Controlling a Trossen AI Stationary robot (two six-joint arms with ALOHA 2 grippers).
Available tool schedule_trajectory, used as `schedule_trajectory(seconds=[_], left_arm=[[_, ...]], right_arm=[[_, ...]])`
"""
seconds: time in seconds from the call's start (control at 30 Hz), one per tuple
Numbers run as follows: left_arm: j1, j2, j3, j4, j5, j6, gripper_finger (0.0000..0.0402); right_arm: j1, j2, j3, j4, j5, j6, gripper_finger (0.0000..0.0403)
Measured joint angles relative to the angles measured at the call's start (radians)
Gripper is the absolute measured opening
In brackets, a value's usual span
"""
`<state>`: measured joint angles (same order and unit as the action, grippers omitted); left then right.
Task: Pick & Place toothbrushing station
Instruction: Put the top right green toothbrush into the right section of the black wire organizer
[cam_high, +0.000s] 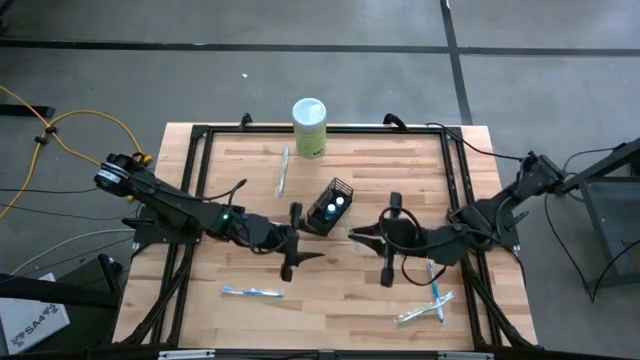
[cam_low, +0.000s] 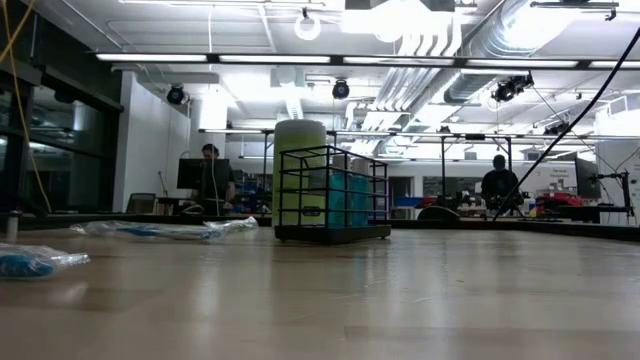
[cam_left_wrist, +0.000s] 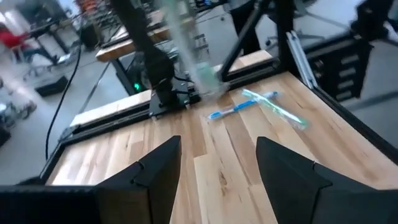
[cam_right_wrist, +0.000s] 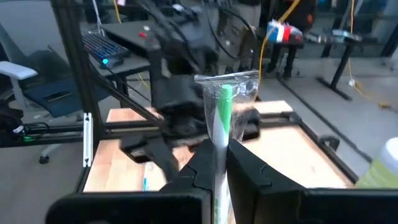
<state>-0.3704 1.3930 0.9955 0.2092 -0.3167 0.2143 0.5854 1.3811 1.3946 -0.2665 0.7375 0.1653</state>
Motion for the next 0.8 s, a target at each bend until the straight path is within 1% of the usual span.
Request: schedule_trajectory(seconds=[0.1, 0.23, 0.43, 0.67, 0.8], left_arm=[[0.009, 0.000, 0.000, 0.009, 0.000, -0.021, 0.0200], [0.007, 0.000, 0.000, 0.028, 0.001, 0.003, 0.0200], [0.007, 0.000, 0.000, 0.113, 0.020, 0.049, 0.0200], [0.007, 0.000, 0.000, 0.175, 0.092, 0.059, 0.0200], [0.007, 0.000, 0.000, 0.192, 0.092, 0.073, 0.0200]], right_arm=[[0.011, 0.005, -0.026, 0.108, 0.005, -0.093, 0.0013], [0.024, 0.006, -0.063, 0.234, 0.005, -0.200, 0.0013], [0.024, 0.006, -0.117, 0.314, -0.015, -0.266, 0.0013], [0.029, 0.006, -0.222, 0.570, -0.127, -0.407, 0.0013], [0.055, 0.006, -0.282, 0.702, -0.134, -0.521, 0.0013]])
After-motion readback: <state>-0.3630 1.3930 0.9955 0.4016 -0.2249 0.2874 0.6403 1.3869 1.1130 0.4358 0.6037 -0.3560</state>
